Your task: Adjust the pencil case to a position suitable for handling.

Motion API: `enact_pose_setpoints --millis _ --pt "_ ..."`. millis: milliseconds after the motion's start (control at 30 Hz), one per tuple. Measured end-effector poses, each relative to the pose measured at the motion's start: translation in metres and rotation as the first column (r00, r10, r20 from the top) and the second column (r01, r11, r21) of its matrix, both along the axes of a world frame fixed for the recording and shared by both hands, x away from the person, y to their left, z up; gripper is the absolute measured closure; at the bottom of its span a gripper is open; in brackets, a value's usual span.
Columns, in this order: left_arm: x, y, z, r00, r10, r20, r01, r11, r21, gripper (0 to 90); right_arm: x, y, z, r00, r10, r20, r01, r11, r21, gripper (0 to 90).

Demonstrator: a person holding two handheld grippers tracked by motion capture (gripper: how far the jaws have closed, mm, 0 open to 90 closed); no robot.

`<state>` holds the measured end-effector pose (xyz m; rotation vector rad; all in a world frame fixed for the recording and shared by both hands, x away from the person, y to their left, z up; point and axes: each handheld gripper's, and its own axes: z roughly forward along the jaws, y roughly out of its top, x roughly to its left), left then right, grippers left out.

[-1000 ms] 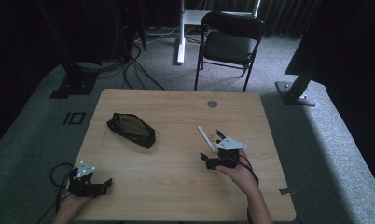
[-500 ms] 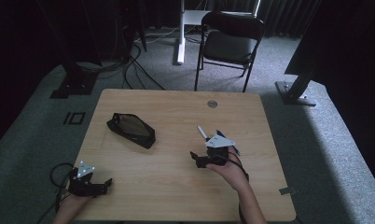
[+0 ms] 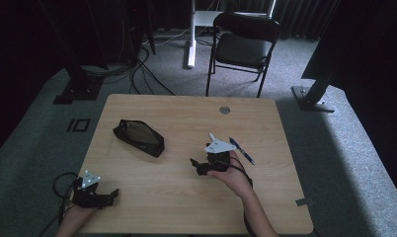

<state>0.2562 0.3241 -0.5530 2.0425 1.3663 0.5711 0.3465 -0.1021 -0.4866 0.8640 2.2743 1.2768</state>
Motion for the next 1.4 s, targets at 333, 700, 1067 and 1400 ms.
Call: enact_pose_setpoints --millis 333,700,1067,1400 --pt "0.000 0.000 0.000 1.0000 0.000 0.000 0.000 1.0000 0.000 0.3 0.006 0.027 -0.008 0.9987 0.050 -0.005 -0.050 0.999 -0.011 16.1" --pt "0.000 0.000 0.000 1.0000 0.000 0.000 0.000 1.0000 0.000 0.3 0.013 0.055 -0.012 0.9954 0.095 -0.001 -0.095 0.995 -0.010 20.4" --pt "0.000 0.000 0.000 1.0000 0.000 0.000 0.000 1.0000 0.000 0.3 0.020 0.075 -0.015 0.9927 0.121 0.004 -0.121 0.992 -0.022 25.6" --pt "0.000 0.000 0.000 1.0000 0.000 0.000 0.000 1.0000 0.000 0.3 0.028 0.091 -0.014 0.9892 0.147 -0.002 -0.147 0.989 -0.020 34.2"
